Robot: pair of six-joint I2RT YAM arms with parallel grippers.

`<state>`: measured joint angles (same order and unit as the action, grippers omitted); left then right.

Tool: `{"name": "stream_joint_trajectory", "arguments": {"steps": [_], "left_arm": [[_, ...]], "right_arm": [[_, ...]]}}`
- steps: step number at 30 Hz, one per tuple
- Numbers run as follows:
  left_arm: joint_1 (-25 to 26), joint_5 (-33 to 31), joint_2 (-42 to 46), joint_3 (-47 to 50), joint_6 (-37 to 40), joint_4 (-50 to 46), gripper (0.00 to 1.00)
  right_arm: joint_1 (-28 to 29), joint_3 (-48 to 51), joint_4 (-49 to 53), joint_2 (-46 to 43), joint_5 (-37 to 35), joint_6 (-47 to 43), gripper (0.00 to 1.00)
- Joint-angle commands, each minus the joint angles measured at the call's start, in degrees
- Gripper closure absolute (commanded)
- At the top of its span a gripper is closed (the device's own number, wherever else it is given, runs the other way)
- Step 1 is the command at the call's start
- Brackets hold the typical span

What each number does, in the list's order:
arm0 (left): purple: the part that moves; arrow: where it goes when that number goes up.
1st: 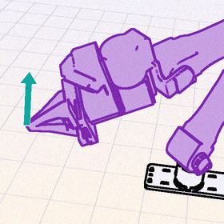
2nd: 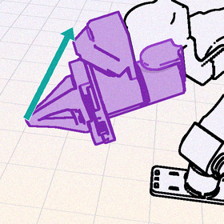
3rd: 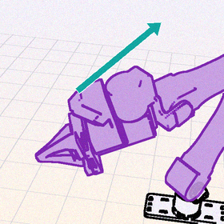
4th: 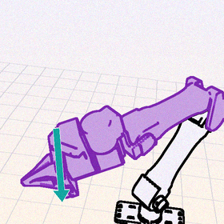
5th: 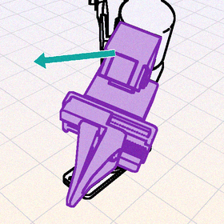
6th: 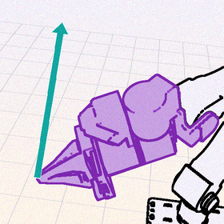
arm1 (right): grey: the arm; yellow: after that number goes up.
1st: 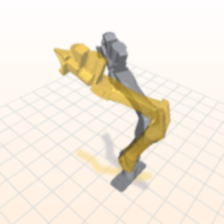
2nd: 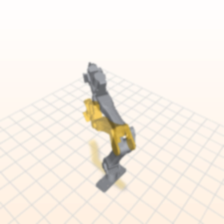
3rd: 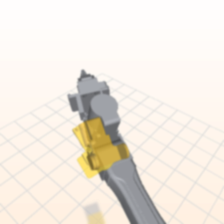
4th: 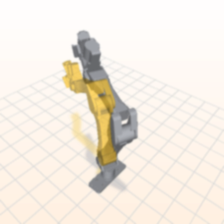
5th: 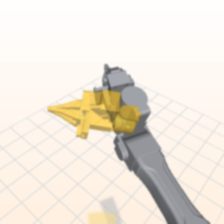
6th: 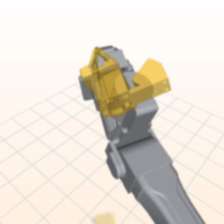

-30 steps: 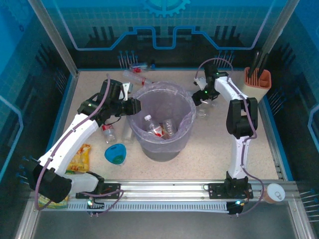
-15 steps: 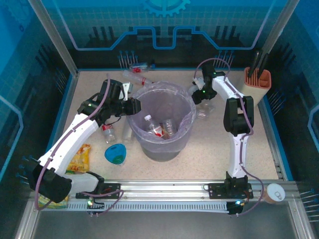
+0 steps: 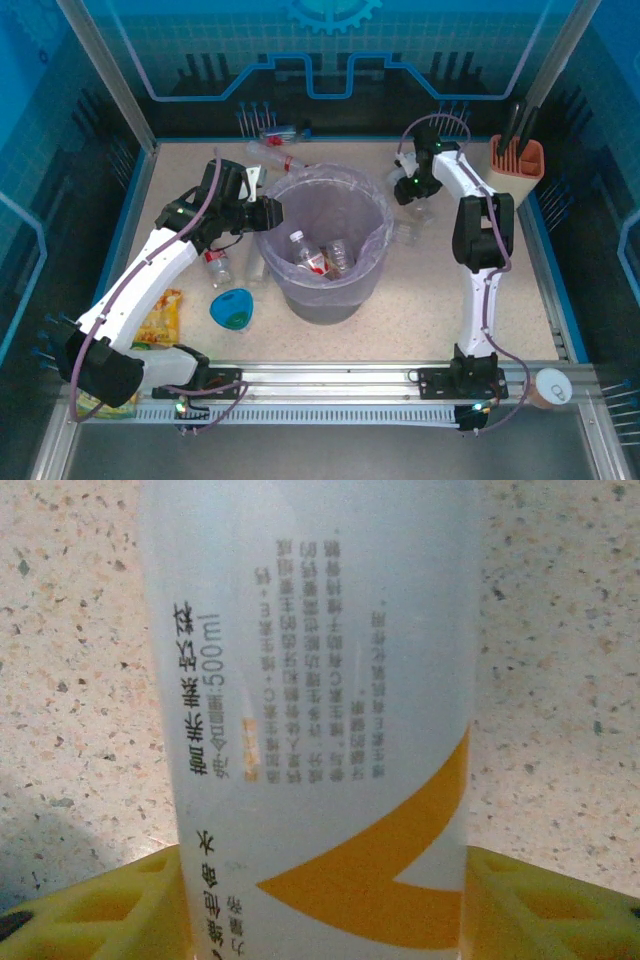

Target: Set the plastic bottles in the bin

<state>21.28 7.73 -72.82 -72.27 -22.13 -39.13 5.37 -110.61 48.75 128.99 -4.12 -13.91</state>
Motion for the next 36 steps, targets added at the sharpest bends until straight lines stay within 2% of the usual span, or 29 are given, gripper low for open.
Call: {"name": "stream_joint_trajectory", "arguments": {"steps": [1,7,13,19,25,30,33,36], "left_arm": [[-0.1,-1.3,-1.2,0.5,0.0,-1.9,0.72],[0.0,-1.1,-1.5,-0.1,0.2,-1.8,0.72],[-0.1,-0.8,-1.5,-0.3,0.3,-1.7,0.72],[-0.1,-0.1,-2.2,-1.1,0.7,-1.8,0.73],[0.0,0.3,-2.4,-1.3,0.9,-1.3,0.72],[0.0,0.5,-2.5,-1.2,1.0,-1.1,0.72],[0.0,0.4,-2.6,-1.0,0.9,-0.9,0.73],[0.1,0.5,-2.4,-0.6,0.6,-0.6,0.73]], "right_arm": [[-1.7,-3.6,3.6,-5.2,1.4,2.1,0.44],[-2.6,-6.4,8.5,-12.2,4.5,6.5,0.46],[-2.5,-9.7,14.5,-19.3,9.3,15.3,0.46],[-0.2,-13.6,19.1,-25.4,12.4,22.0,0.47],[5.8,-20.6,24.7,-28.1,16.4,23.8,0.52],[13.7,-25.5,26.7,-29.2,17.9,26.0,0.55],[18.5,-27.6,28.1,-28.3,19.3,27.0,0.57],[22.1,-33.8,34.1,-25.0,17.9,27.8,0.57]]}}
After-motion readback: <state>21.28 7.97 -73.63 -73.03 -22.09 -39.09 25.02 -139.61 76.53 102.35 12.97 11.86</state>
